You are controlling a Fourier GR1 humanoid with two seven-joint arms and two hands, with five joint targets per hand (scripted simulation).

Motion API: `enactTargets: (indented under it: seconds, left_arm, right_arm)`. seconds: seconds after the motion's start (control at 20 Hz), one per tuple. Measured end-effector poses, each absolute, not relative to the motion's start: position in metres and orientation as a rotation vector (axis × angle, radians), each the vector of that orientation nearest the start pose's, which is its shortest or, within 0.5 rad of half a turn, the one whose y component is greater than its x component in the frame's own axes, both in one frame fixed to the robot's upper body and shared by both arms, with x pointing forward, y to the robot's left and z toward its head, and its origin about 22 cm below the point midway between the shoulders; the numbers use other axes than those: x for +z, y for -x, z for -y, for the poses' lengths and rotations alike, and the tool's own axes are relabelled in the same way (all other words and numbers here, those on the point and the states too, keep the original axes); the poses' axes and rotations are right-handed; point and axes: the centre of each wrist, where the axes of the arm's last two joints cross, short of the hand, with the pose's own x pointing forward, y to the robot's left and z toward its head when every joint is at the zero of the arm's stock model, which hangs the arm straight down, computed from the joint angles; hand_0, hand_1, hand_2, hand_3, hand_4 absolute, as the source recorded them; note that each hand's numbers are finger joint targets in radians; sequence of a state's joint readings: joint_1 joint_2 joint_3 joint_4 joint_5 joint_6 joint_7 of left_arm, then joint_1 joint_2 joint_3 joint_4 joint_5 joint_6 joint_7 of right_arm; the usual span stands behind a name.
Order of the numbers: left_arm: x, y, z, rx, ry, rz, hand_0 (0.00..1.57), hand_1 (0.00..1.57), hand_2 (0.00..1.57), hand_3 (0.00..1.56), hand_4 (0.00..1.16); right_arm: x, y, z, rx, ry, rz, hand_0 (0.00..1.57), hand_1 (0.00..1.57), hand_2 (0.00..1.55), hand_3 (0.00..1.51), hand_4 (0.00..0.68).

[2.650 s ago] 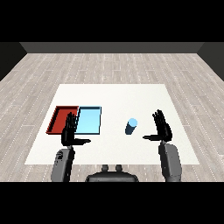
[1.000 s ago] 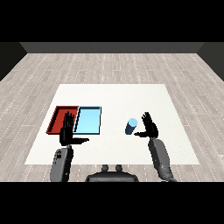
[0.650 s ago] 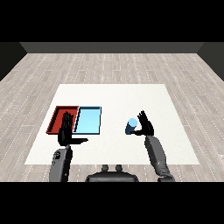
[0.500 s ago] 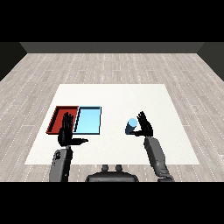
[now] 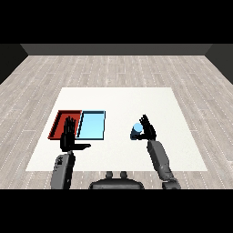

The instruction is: Pick the blue can and put it in the blue box

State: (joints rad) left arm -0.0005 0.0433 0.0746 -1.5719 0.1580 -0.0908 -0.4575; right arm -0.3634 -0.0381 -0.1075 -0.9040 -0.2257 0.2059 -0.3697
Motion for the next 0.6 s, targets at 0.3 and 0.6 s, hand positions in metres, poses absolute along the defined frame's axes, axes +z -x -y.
enactTargets:
  seconds: [0.3, 0.6]
  left_arm:
    - [0.009, -0.239, -0.255, 0.107, 0.076, 2.035, 0.0, 0.0, 0.0, 0.0, 0.0]
    - [0.007, -0.237, -0.254, 0.109, 0.081, 2.036, 0.0, 0.0, 0.0, 0.0, 0.0]
  right_arm:
    - [-0.07, -0.317, 0.212, -0.073, -0.329, 1.607, 0.0, 0.0, 0.0, 0.0, 0.0]
    - [-0.074, -0.32, 0.204, -0.059, -0.332, 1.598, 0.0, 0.0, 0.0, 0.0, 0.0]
